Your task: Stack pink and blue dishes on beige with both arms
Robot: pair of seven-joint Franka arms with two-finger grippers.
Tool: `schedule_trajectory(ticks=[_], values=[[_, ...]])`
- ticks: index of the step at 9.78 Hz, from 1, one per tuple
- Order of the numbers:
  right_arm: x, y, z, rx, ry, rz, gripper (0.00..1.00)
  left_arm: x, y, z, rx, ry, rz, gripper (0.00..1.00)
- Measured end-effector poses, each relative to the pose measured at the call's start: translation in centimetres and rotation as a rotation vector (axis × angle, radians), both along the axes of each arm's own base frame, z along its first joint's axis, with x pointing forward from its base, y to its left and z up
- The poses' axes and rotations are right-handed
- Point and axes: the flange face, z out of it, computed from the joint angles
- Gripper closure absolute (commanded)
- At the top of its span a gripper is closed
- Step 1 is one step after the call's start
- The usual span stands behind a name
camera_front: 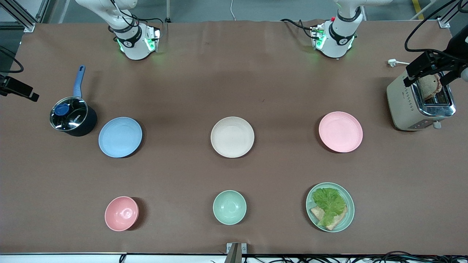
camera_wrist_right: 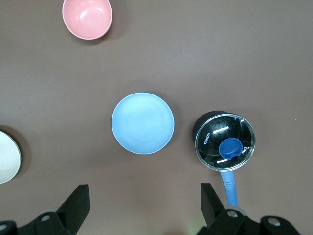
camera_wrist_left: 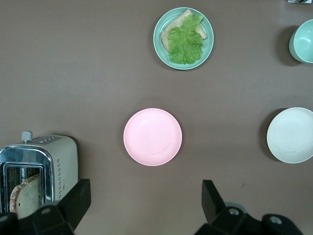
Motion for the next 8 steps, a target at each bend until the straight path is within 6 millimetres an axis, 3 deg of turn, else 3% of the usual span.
schedule_trajectory(ticks=[4,6,7,8], values=[[0.0,0.0,0.0,0.000,0.000,0.000,0.00,0.0,0.0,-0.4,0.002,0.007,-0.008,0.02],[0.0,0.0,0.0,0.000,0.000,0.000,0.00,0.3,0.5,-1.7,0.003,0.030,0.004,0.05],[0.0,0.0,0.0,0.000,0.000,0.000,0.00,0.8,1.8,-3.0,-0.028,0.040,0.031,0.05],[0.0,0.0,0.0,0.000,0.001,0.000,0.00,1.6,4.4,-4.8,-0.077,0.040,0.056,0.05]])
